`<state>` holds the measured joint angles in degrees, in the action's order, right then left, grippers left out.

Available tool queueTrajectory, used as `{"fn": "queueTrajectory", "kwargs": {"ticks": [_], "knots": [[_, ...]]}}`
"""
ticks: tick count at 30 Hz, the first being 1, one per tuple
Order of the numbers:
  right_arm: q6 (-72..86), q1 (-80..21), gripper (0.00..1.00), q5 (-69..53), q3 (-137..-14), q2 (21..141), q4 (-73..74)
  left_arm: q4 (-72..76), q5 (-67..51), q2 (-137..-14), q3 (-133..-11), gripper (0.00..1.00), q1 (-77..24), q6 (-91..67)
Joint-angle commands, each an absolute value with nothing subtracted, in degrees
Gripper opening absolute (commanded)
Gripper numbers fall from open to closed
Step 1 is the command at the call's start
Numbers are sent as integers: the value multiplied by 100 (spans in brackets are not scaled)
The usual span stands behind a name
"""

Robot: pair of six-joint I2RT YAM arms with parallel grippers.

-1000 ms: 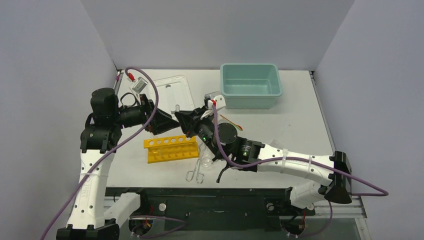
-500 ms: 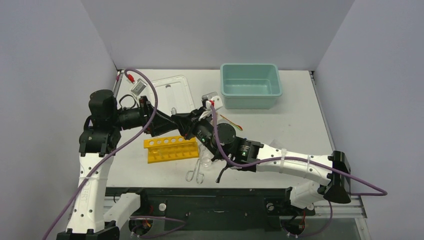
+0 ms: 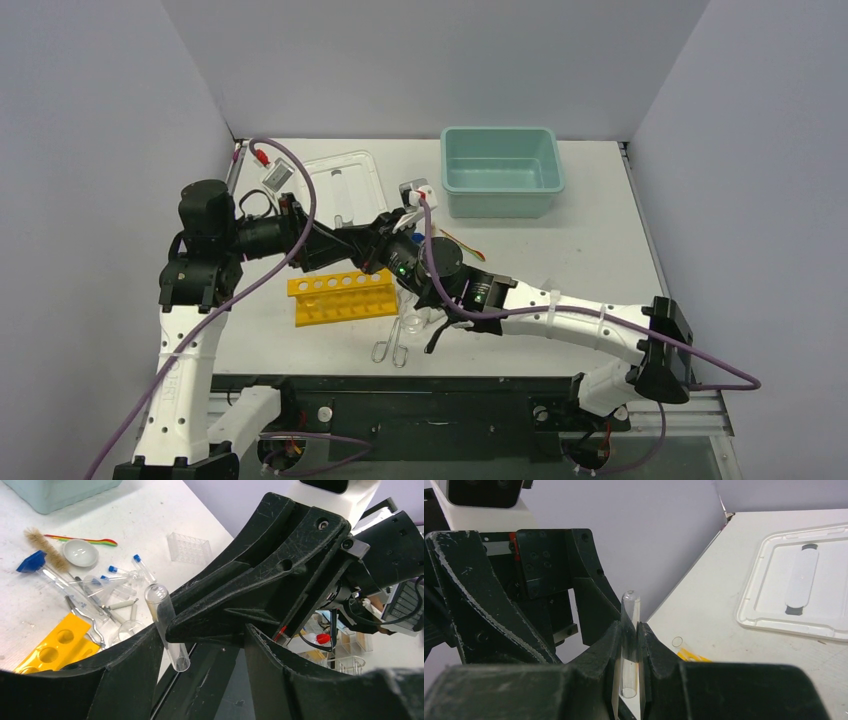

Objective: Organize the chemistry lab equipment
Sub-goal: Insert the test tube into the slot of the test tube rack.

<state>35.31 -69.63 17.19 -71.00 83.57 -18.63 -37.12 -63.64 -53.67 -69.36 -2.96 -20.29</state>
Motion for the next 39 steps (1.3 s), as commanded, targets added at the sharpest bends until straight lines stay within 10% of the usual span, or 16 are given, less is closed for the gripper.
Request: {"fn": "queueTrajectory", "kwargs": {"ticks": [1,26,39], "knots": [[3856,-6895,0,1388,-7436,8484,-2666,-3937,-6260,-5369,-6923,55,-316,-1728],[3578,-7110,0,1645,-7337,8392,-2276,-4509,-5923,-5338,-7119,21,-299,-1145],[3472,-7002,0,1767,-7215,8060,-2299,-5024,-5909,-5226,-7172,75,-293,-720]]}}
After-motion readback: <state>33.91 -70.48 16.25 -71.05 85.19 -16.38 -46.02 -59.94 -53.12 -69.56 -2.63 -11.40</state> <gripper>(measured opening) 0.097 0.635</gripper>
